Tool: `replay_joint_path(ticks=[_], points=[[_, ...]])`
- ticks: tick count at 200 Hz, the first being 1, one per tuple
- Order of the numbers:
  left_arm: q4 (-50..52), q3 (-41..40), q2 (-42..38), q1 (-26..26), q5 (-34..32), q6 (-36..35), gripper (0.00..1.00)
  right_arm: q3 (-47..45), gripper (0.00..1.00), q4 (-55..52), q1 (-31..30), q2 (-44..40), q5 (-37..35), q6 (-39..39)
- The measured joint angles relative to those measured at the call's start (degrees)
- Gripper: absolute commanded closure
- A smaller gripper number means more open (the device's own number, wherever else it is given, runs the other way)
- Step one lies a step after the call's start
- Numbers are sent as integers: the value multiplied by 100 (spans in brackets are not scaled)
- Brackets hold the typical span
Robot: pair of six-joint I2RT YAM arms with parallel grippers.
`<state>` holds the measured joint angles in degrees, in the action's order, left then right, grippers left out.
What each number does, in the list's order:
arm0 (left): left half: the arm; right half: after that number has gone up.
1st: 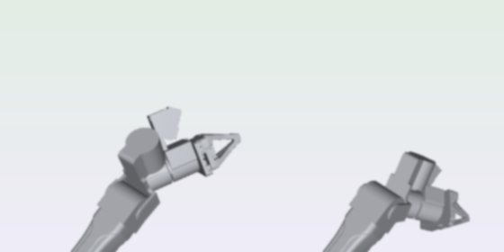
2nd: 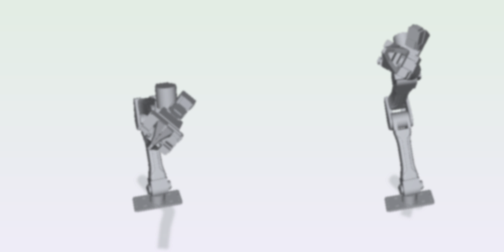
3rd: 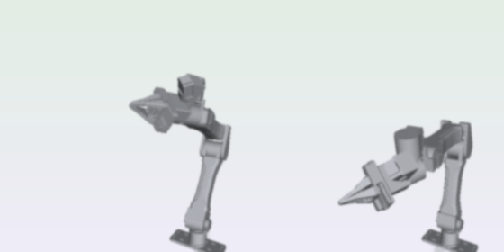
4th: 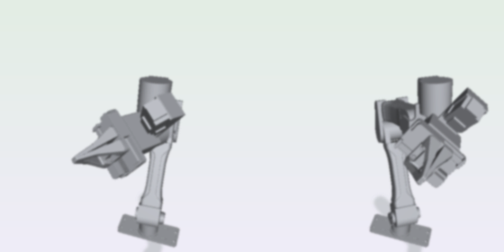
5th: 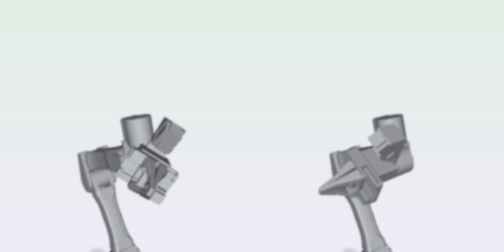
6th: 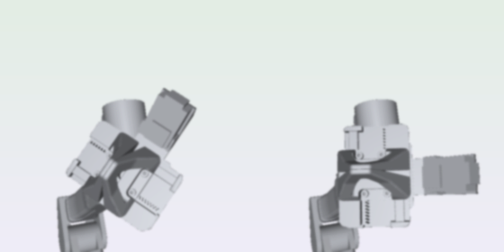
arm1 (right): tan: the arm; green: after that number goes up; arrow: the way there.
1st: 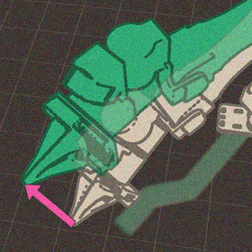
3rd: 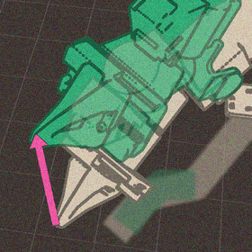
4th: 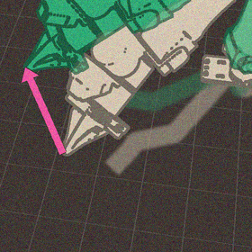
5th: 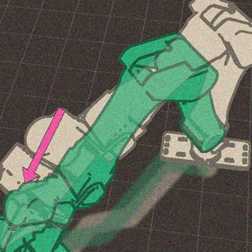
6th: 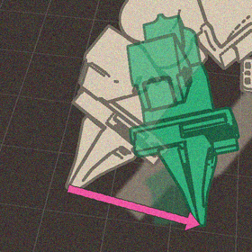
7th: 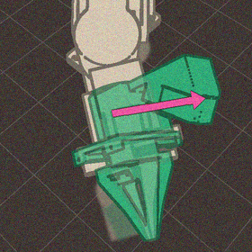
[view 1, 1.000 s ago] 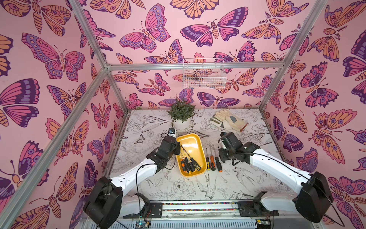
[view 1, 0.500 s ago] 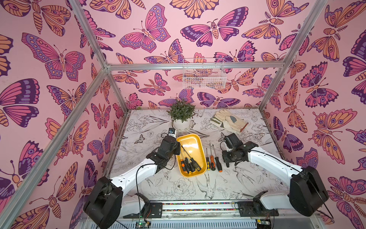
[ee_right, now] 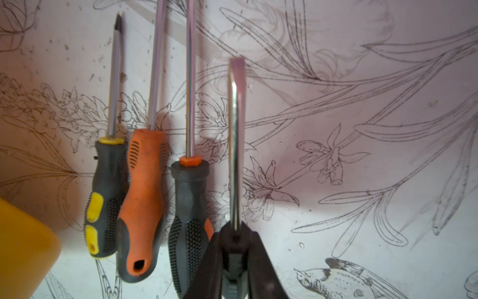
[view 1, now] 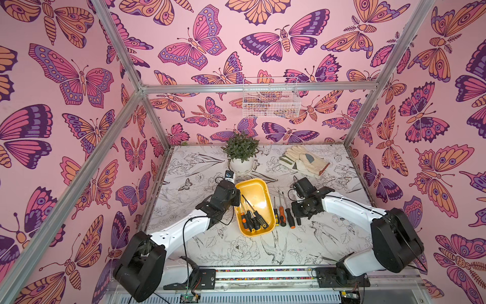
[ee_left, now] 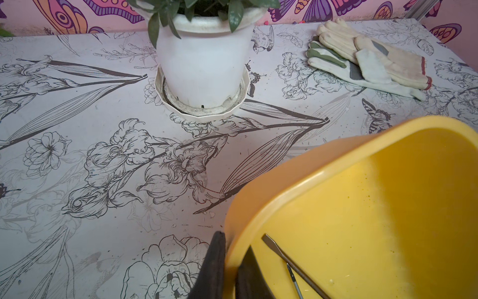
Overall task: Take out the screwdriver from the storage box
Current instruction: Place the screwdriver at the center of the board.
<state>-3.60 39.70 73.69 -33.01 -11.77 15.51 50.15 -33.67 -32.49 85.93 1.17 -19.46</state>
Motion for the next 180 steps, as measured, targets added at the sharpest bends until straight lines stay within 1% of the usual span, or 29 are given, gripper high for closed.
replay_joint_path(ticks=[180], points=[[0, 0, 0, 0, 22, -2, 100, -92, 100, 424, 251, 533, 350, -20]])
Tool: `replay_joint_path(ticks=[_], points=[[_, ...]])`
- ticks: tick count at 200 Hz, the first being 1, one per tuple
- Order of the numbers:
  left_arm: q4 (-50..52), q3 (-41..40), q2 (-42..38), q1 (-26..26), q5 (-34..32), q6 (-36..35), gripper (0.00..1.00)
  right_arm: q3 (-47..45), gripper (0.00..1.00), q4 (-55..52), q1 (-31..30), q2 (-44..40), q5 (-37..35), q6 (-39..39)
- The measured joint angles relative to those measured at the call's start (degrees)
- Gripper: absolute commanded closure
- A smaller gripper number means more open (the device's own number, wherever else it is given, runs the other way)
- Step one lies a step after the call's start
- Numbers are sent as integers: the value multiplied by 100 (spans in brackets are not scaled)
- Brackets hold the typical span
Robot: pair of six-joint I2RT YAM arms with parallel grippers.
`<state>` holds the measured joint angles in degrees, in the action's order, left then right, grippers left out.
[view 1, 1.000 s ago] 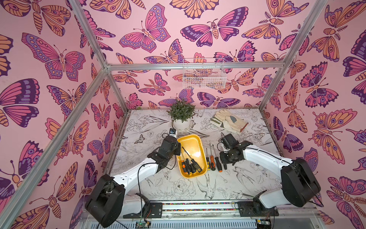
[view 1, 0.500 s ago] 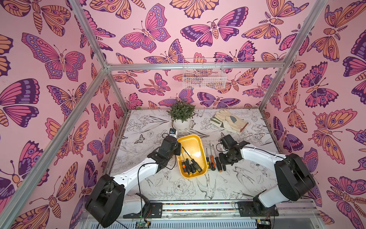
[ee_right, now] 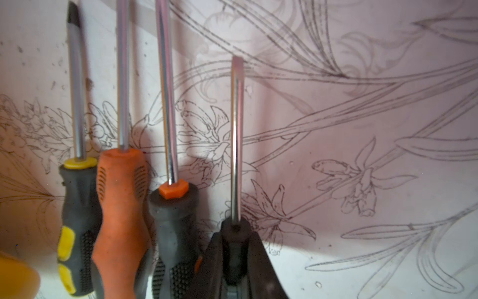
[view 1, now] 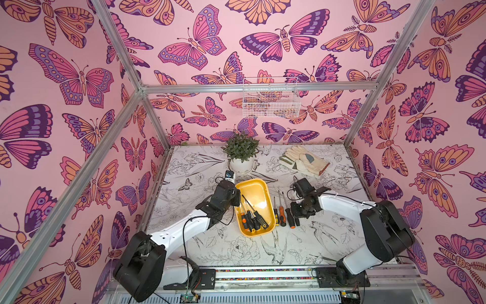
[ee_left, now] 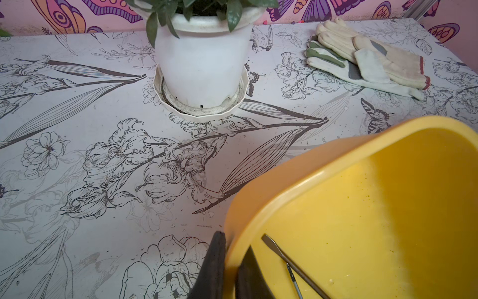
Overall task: Take out the screwdriver from the storage box
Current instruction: Place the screwdriver at the center of the board.
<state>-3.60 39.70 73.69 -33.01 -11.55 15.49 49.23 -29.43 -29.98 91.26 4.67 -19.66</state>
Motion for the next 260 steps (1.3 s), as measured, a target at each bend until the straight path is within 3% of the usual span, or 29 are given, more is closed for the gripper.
replay_joint_path(ticks=[57, 162, 260], points=[[-2, 0, 0, -2, 0, -2, 100, 42, 99, 7, 66, 105, 105, 0], [0, 0, 2, -2, 0, 0, 100, 46, 74, 33, 125, 138, 162, -2], [0, 0, 2, -2, 2, 0, 100, -66, 69, 177, 157, 37, 162, -46]])
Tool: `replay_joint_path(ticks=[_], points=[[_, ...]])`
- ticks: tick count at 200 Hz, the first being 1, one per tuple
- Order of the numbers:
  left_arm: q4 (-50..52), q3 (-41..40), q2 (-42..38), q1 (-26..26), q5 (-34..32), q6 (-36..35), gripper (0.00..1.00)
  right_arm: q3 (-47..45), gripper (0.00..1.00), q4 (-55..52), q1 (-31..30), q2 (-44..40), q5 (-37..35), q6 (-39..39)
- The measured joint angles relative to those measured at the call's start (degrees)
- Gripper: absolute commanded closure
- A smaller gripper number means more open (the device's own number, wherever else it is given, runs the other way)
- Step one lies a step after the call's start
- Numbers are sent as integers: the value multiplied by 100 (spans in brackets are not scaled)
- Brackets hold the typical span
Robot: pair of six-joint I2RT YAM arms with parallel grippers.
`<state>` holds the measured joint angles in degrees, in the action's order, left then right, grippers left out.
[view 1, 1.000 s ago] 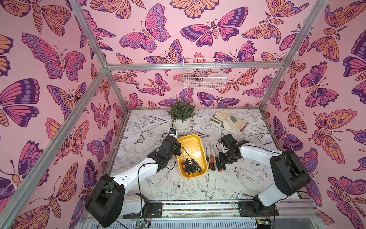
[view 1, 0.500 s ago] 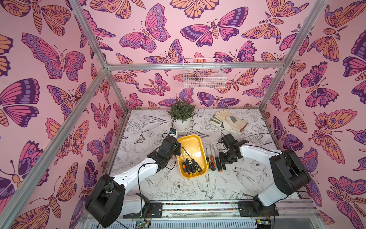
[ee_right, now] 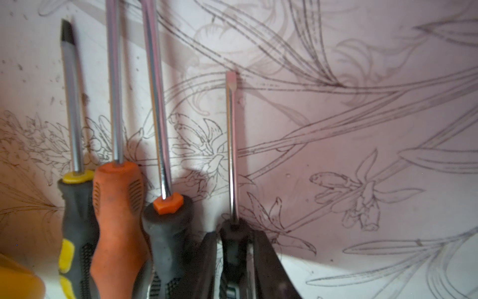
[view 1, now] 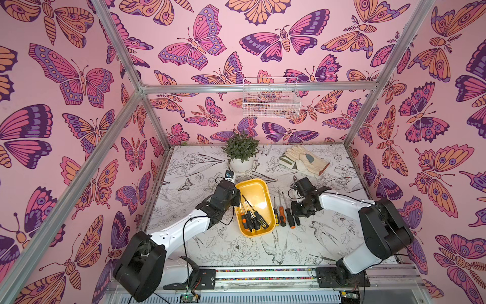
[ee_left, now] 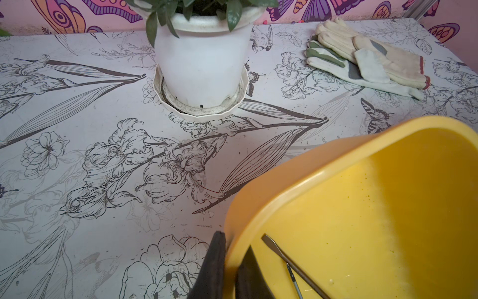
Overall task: Take out the screwdriver from the storage box
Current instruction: Place the screwdriver at the center of the board.
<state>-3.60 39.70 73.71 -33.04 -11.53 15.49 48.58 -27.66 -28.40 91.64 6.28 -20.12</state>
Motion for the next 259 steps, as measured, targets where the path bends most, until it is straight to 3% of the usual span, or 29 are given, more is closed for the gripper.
replay_joint_path(ticks=[57, 142, 198, 259], points=[[0, 0, 0, 2, 2, 0, 100, -168, 65, -61, 33, -442, -35, -103], [-2, 0, 0, 2, 17, 0, 100, -160, 63, -428, -74, -1825, -63, -219], [-2, 0, 2, 2, 39, 0, 100, 149, 59, -372, -1161, -2328, -33, -461], [0, 0, 35, 0, 131, 0, 100, 1182, 59, -138, -2649, -1346, -341, -494]])
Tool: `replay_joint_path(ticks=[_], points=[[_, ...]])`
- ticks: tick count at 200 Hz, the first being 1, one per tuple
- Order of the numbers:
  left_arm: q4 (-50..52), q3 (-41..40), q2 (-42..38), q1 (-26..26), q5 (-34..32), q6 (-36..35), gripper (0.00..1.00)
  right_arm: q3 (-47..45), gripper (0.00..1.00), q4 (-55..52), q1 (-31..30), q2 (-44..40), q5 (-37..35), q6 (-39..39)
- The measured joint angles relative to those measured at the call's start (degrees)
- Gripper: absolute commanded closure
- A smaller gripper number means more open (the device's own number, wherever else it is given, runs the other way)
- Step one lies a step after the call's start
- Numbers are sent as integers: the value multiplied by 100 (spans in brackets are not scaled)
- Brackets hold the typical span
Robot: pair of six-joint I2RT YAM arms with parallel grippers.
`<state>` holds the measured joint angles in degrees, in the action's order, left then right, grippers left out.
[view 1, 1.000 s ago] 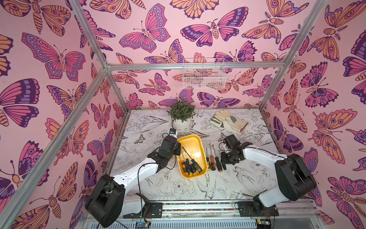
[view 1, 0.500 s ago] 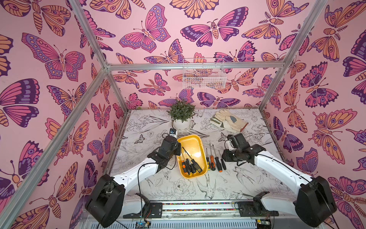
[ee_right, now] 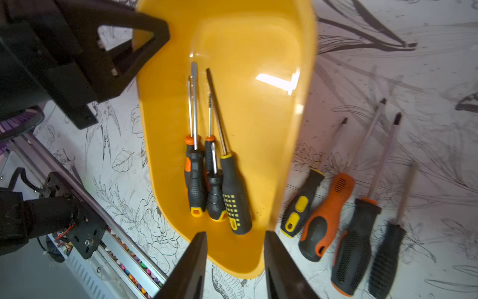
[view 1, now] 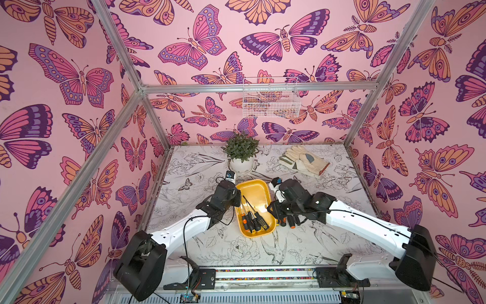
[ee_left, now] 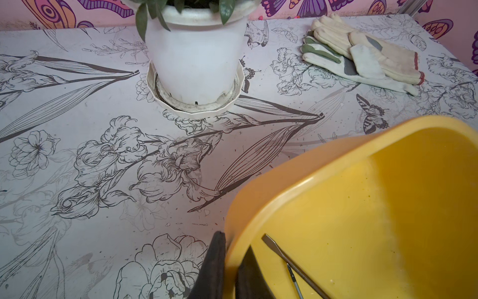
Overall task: Take out the screwdriver from the storage box
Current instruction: Place the screwdriver at the center of the board, then pick up the screwdriver from the storage box.
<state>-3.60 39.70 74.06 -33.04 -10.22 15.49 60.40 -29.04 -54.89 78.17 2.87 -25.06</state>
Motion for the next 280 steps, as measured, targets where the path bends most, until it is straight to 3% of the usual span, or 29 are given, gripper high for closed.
replay_joint_path(ticks=[36, 142, 280], points=[[0, 0, 0, 0, 4, 0, 100, 330, 59, 52, -317, 634, -72, 24], [0, 0, 0, 0, 0, -2, 100, 933, 60, -247, -328, 1963, -435, 109], [-2, 0, 11, 2, -4, 0, 100, 1047, 60, -345, -334, 2402, -544, 127]])
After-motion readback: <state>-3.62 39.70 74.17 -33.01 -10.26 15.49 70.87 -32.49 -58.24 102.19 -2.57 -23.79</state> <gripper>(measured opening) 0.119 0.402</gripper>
